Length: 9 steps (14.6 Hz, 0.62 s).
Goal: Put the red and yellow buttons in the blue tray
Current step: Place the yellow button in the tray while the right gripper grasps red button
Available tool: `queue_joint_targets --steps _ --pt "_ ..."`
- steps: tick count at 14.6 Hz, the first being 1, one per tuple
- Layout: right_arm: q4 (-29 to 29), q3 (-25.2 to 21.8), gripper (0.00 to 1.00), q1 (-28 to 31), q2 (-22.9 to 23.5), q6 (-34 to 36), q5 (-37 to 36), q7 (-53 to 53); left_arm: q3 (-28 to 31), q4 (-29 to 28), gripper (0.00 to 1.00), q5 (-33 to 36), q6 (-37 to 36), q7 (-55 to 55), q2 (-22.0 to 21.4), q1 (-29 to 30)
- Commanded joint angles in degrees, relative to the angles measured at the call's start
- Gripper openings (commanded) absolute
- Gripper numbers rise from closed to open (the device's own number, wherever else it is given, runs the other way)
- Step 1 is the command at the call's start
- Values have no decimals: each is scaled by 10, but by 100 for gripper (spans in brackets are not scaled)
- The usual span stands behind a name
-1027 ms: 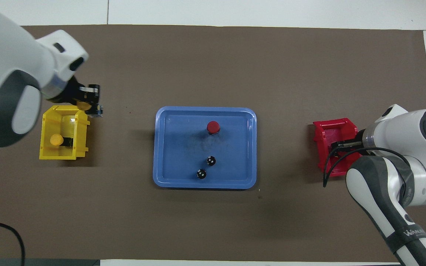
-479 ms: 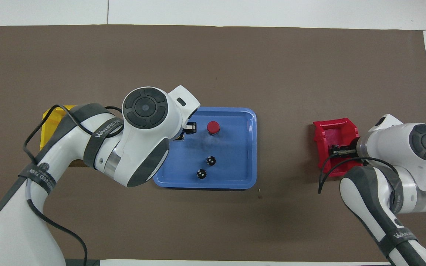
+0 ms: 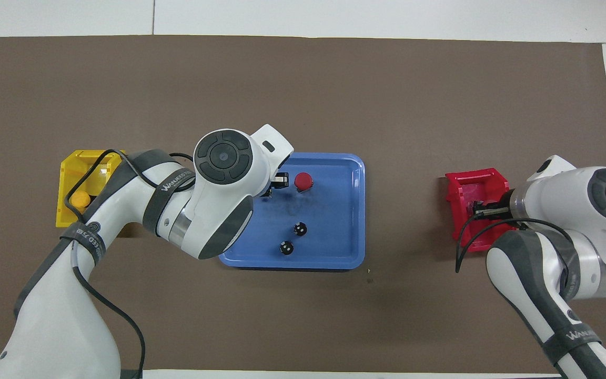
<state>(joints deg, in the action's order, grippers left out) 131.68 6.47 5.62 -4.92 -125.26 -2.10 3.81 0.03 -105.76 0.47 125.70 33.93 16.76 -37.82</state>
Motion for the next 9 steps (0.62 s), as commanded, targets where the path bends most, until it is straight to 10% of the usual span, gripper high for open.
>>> queue_joint_targets --steps 1,4,9 --pt "-117 7 37 -2 30 105 11 27 10 16 3 -14 11 12 16 -19" --pt "-220 7 38 -56 71 164 12 -32 12 18 82 -13 -5 15 15 -25" --pt "-237 7 38 -159 110 85 33 -214 24 35 90 -13 -134 -39 -77 48"
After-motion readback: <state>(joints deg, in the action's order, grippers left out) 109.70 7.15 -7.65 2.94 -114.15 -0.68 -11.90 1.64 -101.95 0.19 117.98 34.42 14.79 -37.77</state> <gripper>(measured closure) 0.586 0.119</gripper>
